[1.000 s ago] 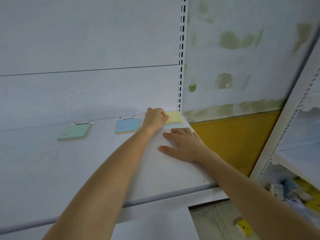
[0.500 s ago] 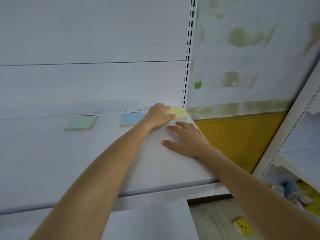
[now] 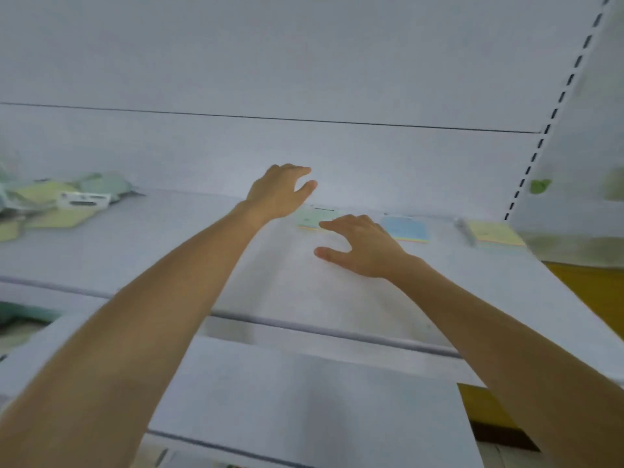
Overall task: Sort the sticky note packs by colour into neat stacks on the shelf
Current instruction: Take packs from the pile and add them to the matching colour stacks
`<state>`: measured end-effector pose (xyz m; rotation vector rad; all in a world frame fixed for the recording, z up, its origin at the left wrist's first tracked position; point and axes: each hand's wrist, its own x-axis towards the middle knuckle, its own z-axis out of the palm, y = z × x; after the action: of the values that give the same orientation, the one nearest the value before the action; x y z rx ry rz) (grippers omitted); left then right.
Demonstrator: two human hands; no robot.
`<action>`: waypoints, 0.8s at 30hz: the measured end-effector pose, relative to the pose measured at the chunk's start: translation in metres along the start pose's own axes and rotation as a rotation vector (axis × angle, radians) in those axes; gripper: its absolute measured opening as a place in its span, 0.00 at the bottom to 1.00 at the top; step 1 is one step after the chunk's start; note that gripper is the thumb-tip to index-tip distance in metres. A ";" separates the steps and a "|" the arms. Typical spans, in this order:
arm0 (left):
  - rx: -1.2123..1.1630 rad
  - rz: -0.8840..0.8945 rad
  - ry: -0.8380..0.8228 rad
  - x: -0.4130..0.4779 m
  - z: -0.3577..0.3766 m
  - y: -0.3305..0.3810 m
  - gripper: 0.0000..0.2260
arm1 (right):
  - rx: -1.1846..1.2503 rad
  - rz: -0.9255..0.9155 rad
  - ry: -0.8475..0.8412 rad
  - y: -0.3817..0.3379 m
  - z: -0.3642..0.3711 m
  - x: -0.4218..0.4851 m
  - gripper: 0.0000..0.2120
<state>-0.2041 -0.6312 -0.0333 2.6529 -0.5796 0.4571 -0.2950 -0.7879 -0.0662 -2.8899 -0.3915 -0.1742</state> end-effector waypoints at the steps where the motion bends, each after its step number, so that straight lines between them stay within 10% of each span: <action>1: 0.015 -0.031 0.007 -0.010 -0.016 -0.023 0.22 | 0.015 -0.024 -0.009 -0.023 0.007 0.012 0.28; 8: 0.092 -0.256 0.065 -0.100 -0.121 -0.251 0.21 | 0.144 -0.209 -0.077 -0.235 0.067 0.102 0.25; 24: 0.023 -0.419 0.181 -0.089 -0.179 -0.439 0.19 | 0.378 -0.079 -0.044 -0.317 0.109 0.284 0.21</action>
<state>-0.1228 -0.1557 -0.0417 2.6181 0.0388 0.5659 -0.1006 -0.3934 -0.0668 -2.5121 -0.4889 -0.0426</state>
